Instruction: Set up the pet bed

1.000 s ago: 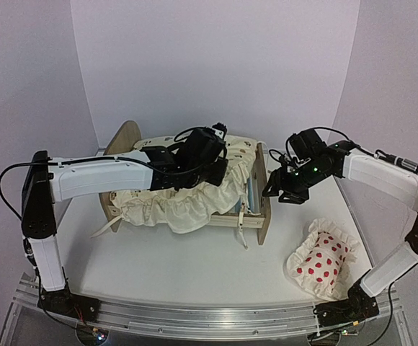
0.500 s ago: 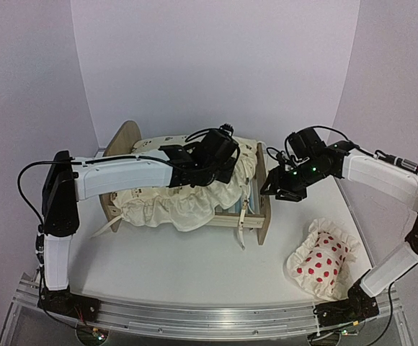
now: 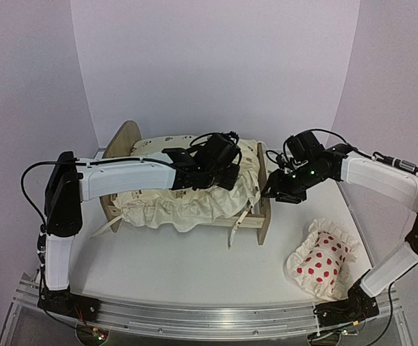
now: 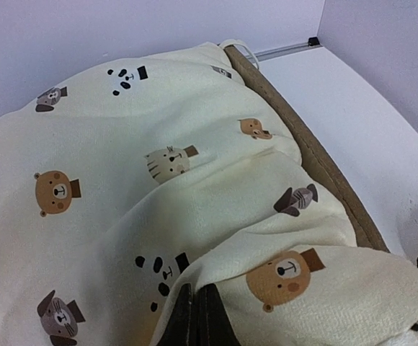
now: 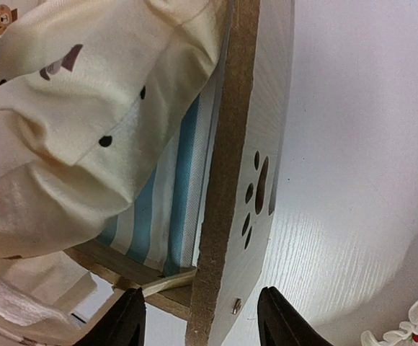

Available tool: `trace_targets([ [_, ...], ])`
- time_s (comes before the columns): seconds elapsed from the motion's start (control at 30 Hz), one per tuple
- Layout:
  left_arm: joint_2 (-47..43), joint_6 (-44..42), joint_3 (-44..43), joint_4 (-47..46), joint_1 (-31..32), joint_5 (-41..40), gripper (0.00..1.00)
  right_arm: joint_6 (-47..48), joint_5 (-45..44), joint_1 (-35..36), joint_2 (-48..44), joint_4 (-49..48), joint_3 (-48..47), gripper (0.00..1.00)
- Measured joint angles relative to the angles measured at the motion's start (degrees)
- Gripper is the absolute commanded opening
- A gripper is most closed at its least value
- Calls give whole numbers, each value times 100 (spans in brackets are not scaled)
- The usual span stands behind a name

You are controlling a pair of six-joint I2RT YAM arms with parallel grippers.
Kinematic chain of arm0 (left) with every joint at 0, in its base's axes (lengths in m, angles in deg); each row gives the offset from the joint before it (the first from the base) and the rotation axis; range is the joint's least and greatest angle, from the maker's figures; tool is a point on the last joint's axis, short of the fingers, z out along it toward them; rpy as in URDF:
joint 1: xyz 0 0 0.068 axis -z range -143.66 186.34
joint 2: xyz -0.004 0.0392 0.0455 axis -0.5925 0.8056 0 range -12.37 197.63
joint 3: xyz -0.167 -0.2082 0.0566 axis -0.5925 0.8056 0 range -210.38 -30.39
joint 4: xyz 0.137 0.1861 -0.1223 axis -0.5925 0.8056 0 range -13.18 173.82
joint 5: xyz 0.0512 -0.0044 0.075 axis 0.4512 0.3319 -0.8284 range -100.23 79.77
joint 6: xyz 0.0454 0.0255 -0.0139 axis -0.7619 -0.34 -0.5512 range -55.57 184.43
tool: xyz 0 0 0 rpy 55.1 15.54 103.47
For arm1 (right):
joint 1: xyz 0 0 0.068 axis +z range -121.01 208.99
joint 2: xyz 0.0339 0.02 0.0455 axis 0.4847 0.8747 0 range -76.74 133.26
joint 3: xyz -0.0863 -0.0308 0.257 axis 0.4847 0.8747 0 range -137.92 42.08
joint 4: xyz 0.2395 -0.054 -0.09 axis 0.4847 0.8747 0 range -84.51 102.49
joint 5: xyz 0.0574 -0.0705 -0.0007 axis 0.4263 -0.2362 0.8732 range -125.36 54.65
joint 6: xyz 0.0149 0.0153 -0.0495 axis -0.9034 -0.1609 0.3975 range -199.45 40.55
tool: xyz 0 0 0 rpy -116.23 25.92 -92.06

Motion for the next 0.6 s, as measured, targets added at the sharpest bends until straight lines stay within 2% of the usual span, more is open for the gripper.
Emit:
trace_targets([
  [0.1,51,17,-15,59,30,83,6,6,-20,24,0,-16,13,49],
  [0.23,186,50,-2,155,69,189,26,28,-41,57,0,-47,115,42],
  [0.6,-264,-342,602,268,107,247,70,29,-260,118,7,-54,234,40],
])
